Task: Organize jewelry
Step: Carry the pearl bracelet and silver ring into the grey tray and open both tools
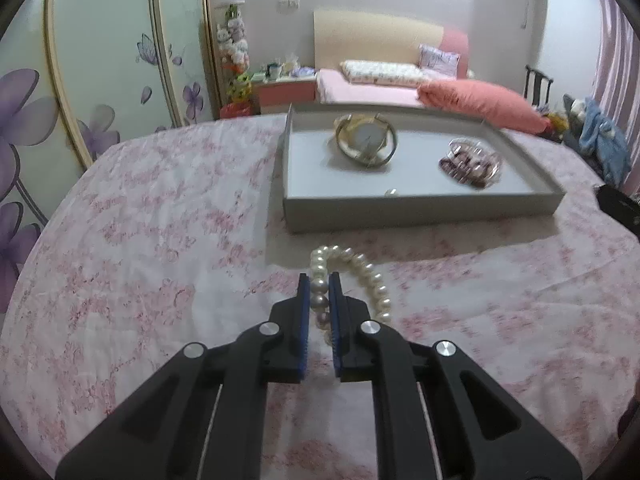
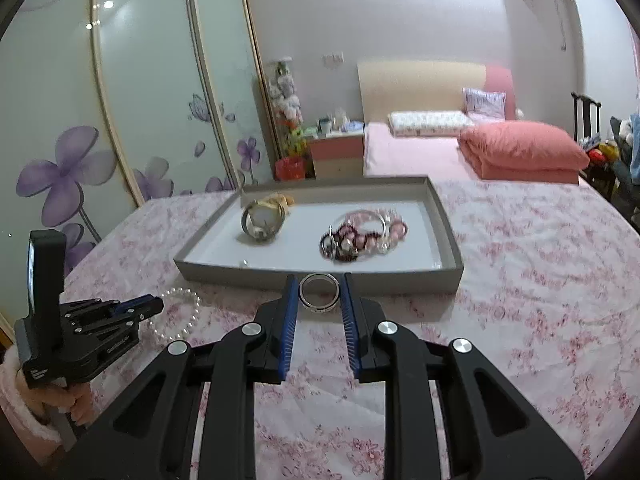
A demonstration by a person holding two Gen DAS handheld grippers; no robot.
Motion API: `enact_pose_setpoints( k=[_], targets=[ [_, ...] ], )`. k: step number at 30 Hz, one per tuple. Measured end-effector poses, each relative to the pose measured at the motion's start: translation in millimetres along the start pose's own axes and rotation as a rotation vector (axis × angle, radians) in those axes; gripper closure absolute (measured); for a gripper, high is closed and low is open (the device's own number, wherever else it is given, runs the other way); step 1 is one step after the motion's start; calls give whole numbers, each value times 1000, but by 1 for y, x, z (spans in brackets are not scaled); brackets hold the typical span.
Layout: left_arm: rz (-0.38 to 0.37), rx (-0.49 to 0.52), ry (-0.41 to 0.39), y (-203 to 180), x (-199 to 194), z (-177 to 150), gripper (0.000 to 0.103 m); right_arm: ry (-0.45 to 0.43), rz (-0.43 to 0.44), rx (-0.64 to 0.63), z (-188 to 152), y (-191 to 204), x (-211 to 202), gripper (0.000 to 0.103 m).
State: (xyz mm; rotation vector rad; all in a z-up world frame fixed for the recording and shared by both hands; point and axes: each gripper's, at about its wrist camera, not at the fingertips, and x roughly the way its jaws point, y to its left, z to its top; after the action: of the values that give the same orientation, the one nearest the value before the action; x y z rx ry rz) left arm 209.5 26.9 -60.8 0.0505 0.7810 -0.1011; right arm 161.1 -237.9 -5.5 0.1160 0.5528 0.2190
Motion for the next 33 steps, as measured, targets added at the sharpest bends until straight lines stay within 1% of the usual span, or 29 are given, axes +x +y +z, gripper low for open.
enact_pose_setpoints(
  k=[7, 15, 24, 33],
  targets=[
    [-61, 1, -104, -10, -35, 9, 93, -79, 15, -34, 4, 12, -12, 81],
    [-77, -4, -215, -18, -67, 15, 93, -167, 22, -28, 7, 19, -24, 81],
    [-32, 13, -355, -31, -98, 18, 93, -282, -8, -57, 10, 28, -40, 81],
    [23, 45, -428, -42, -108, 16, 93, -355, -46, -89, 9, 32, -48, 80]
  ],
)
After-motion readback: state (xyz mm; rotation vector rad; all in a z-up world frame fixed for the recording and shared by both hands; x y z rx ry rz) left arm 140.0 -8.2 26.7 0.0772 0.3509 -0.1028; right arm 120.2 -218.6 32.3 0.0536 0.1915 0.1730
